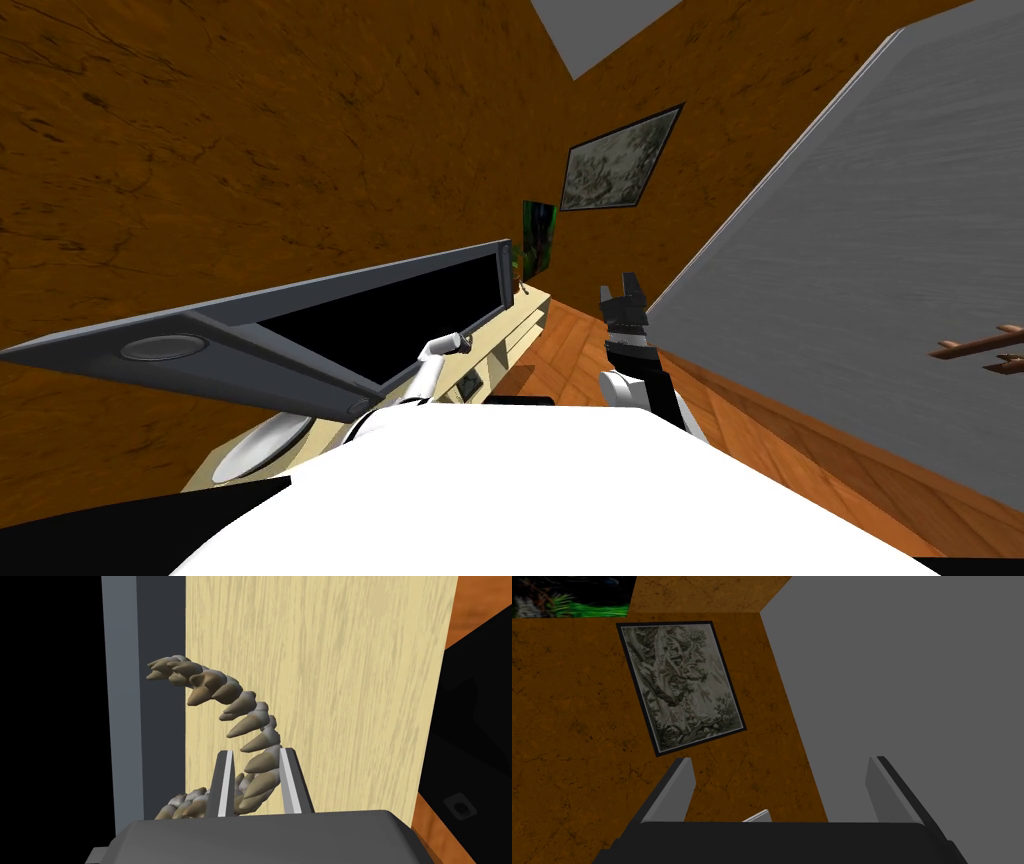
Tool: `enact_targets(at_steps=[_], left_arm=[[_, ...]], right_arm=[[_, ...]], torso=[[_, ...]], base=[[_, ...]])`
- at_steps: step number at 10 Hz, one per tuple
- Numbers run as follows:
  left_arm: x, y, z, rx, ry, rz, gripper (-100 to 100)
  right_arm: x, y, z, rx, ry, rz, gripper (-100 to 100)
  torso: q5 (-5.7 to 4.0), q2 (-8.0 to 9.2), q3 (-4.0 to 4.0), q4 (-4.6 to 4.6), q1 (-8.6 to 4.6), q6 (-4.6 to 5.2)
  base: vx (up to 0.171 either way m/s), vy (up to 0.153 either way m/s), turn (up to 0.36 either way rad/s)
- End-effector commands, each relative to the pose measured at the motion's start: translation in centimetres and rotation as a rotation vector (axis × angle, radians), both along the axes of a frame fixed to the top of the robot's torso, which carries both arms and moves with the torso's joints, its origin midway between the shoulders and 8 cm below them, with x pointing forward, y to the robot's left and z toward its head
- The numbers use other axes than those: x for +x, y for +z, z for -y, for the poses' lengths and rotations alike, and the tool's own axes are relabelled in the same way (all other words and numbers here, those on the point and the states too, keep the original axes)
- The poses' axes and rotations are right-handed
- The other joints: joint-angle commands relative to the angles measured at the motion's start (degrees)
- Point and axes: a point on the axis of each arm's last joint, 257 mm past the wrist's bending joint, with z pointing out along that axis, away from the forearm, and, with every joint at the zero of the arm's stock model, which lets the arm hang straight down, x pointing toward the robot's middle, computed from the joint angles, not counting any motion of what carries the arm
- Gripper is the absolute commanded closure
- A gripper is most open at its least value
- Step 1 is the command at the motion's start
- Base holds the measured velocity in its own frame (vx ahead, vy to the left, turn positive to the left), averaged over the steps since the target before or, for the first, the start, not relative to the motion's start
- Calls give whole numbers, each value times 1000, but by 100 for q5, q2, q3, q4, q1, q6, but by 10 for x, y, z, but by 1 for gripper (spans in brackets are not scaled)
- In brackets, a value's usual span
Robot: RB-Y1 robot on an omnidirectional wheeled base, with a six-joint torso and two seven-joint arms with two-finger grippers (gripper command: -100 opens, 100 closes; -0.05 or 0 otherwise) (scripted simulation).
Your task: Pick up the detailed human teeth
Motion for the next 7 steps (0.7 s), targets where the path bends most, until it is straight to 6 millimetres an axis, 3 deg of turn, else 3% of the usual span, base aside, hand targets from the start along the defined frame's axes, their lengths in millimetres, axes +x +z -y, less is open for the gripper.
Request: enact_targets(at_steps=[1, 2, 5, 6, 7], left_arm=[[7, 12, -5, 9, -1, 32, 100], [-20, -1, -11, -3, 12, -16, 100], [-9, 16, -16, 13, 11, 33, 100], [-37, 3, -21, 1, 24, -19, 100], [-43, 2, -24, 5, 28, -22, 100]], right_arm=[[0, 0, 0, 0, 0, 0, 0], [0, 0, 0, 0, 0, 0, 0], [0, 0, 0, 0, 0, 0, 0], [0, 0, 0, 0, 0, 0, 0], [0, 0, 0, 0, 0, 0, 0]], torso=[[0, 0, 0, 0, 0, 0], [-3, 4, 5, 7, -1, 2], [-8, 4, 7, 11, -4, 2], [-20, 7, 17, 28, -1, 3], [-21, 1, 14, 28, -2, 4]], base=[[16, -8, 6], [39, -22, -91], [16, -13, -10], [35, -11, -98], [46, -11, -53]])
